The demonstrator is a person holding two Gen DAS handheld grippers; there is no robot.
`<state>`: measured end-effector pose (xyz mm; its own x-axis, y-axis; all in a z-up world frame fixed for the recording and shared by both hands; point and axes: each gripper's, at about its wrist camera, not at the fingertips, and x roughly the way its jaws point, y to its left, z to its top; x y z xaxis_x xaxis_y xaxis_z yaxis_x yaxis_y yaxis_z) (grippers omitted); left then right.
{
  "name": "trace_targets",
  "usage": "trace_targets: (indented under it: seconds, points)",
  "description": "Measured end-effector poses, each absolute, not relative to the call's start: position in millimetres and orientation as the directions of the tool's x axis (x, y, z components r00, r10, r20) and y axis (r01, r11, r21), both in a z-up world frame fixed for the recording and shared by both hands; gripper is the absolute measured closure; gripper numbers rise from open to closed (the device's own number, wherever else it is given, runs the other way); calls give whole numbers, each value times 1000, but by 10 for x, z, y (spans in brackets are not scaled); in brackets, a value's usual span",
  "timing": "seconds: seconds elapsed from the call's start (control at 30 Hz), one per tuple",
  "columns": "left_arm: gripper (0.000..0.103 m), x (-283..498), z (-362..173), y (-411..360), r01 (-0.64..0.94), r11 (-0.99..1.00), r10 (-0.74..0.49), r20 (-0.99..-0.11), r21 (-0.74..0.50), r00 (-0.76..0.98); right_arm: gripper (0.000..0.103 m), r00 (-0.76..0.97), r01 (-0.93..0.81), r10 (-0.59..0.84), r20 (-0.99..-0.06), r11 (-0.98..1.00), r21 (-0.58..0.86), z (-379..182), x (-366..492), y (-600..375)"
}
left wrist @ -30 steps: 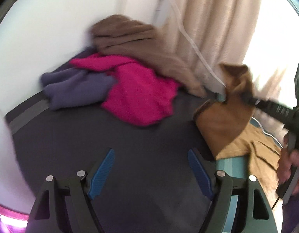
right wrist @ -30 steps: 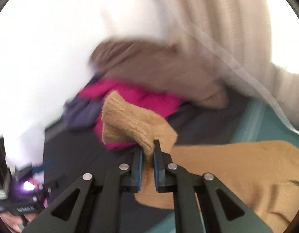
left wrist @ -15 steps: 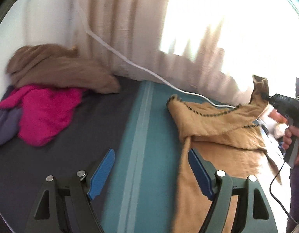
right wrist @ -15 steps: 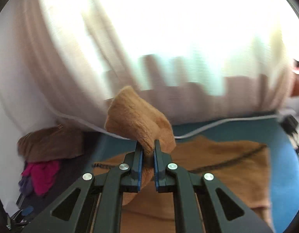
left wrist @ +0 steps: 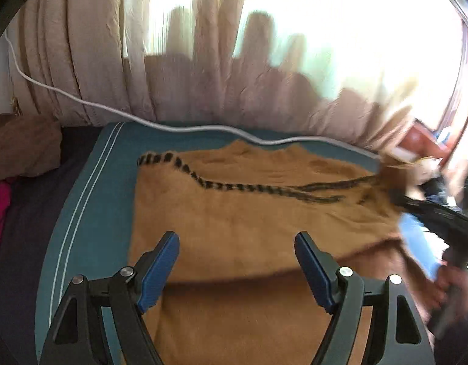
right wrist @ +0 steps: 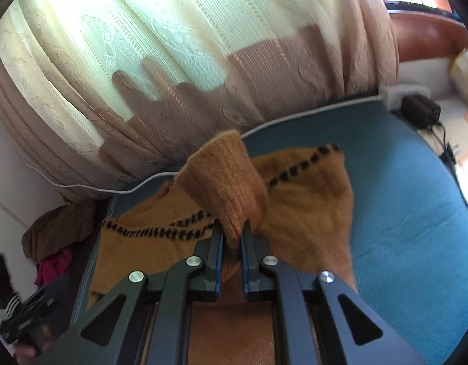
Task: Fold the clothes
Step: 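Fold the held side edge over the sleeves with the right gripper and release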
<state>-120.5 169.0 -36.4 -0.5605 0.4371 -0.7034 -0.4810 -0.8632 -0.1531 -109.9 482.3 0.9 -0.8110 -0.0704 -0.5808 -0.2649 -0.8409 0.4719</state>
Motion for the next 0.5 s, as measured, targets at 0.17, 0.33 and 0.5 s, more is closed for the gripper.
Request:
trace_targets:
  seconds: [0.17,0.33,0.5]
  points:
    - [23,-1506,-712,1705,-378,-919,325,-760,-114,-563,68,-793,-368,70,-605,-847,383,59,-931,4920]
    - [23,-1623,-894,1552,-337,-937,285,-764,-94,-579,66,-765,-455,204,-611,-843,288,129,-779,4996]
    - [22,-1661,-944,1546,-347,-935,281,-762,-79,-584,61,-737,-308,40,-675,-908,283,-35,-1023,4753]
